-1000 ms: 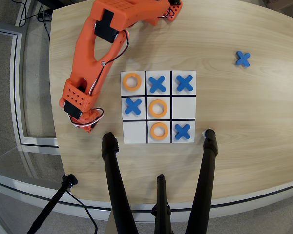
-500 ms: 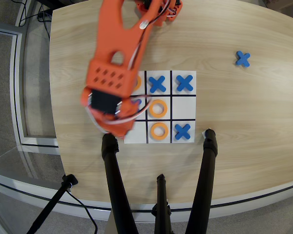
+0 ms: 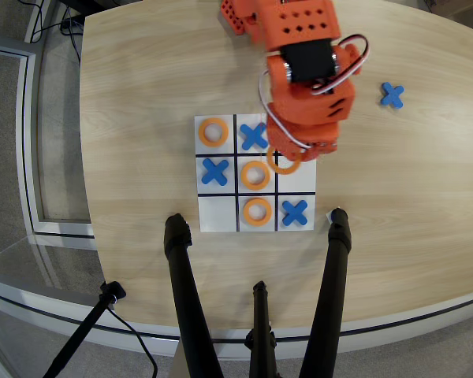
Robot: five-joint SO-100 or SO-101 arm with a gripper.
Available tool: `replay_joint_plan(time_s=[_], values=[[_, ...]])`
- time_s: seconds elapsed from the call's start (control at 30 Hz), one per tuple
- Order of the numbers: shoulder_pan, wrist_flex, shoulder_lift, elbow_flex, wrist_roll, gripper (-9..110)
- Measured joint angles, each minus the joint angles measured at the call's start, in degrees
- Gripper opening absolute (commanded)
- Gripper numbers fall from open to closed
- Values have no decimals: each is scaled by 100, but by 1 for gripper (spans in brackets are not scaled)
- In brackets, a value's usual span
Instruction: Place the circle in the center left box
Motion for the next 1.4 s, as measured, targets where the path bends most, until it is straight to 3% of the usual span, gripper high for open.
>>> replay_joint_plan(time_s=[0.17, 0.73, 1.4], values=[[-396, -369, -694, -9, 237, 0], [-176, -1433, -3146, -1002, 413, 0], [-431, -1441, -3744, -1556, 721, 0]])
